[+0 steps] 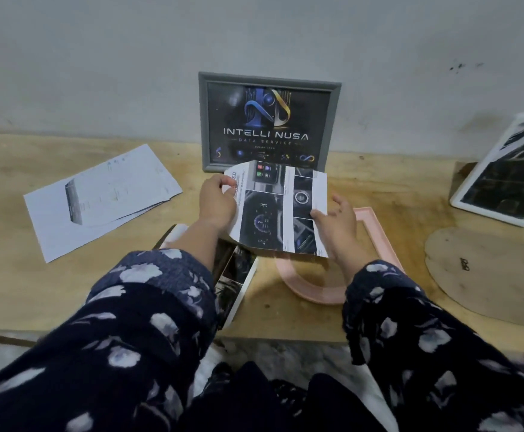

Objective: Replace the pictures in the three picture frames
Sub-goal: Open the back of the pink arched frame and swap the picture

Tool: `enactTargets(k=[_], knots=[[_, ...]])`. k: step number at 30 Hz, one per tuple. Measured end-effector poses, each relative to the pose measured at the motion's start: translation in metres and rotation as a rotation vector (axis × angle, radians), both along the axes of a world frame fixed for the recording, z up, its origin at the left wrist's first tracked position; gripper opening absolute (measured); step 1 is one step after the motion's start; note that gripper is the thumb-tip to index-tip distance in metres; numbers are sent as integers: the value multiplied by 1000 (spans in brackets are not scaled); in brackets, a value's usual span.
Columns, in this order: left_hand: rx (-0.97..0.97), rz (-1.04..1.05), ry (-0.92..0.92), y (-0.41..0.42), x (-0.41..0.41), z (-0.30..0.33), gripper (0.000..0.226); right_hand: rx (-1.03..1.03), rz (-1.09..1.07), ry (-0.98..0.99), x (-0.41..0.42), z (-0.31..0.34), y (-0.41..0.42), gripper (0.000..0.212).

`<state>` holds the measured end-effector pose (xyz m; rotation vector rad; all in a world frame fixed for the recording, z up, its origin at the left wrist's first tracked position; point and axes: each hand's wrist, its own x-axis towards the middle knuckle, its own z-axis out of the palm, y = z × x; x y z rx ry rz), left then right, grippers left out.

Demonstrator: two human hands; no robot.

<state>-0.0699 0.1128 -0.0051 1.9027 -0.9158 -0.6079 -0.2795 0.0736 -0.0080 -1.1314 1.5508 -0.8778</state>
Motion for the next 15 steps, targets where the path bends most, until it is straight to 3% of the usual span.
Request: enactTargets(k=[5,12,15], knots=[[46,3,59,-7,-61,-7,12,-92,142,256,-55,-2,-16,40],[108,34,-65,8,-132,-26,11,-125,355,449,-119,-13,-34,47],[189,24,-173,16,-153,-35,23,-112,445,443,-142,-23,-34,52]])
